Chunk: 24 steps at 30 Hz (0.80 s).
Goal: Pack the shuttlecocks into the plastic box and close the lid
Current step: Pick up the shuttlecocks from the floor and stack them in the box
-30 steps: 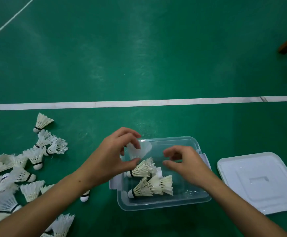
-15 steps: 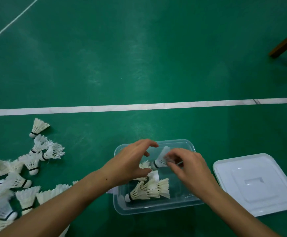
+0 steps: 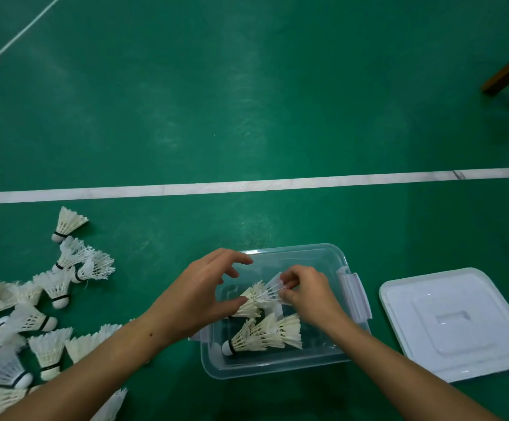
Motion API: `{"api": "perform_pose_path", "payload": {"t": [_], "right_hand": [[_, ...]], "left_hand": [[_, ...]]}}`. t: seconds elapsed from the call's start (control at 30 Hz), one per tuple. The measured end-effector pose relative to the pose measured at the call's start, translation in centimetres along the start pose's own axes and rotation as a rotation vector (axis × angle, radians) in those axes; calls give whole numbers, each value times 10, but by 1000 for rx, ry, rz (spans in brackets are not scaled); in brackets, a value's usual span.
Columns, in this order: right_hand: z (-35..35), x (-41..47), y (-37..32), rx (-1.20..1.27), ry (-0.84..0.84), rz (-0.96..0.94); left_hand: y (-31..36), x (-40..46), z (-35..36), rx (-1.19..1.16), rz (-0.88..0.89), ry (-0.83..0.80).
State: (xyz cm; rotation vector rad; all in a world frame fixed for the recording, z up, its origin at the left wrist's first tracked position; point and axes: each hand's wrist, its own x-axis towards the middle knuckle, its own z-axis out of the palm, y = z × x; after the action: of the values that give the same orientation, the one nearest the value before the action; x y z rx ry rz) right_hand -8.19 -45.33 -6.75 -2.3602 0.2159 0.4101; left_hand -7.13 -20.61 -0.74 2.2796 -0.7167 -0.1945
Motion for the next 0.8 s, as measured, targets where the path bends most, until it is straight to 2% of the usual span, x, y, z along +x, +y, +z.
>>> {"api": "perform_pose_path", "payload": {"t": [0.2,0.4,0.57,0.67,0.8], "right_hand": [[17,19,2,-3,-111,72],[-7,6,-1,-56,-106,48],[-49,-19,-41,-64,22,-135],[-55,-30,-94,5,2,-293],[-14,-36,-166,-18,-109,-498]], "left_hand": [[-7,-9,-7,-28,-37,54],[-15,-30,-22,-66,-111,163],[-21,-67,-45,-105,-242,257],[-28,-85,-67,-119,-318,296],[-47,-124,-105,-83,-440,263]]}}
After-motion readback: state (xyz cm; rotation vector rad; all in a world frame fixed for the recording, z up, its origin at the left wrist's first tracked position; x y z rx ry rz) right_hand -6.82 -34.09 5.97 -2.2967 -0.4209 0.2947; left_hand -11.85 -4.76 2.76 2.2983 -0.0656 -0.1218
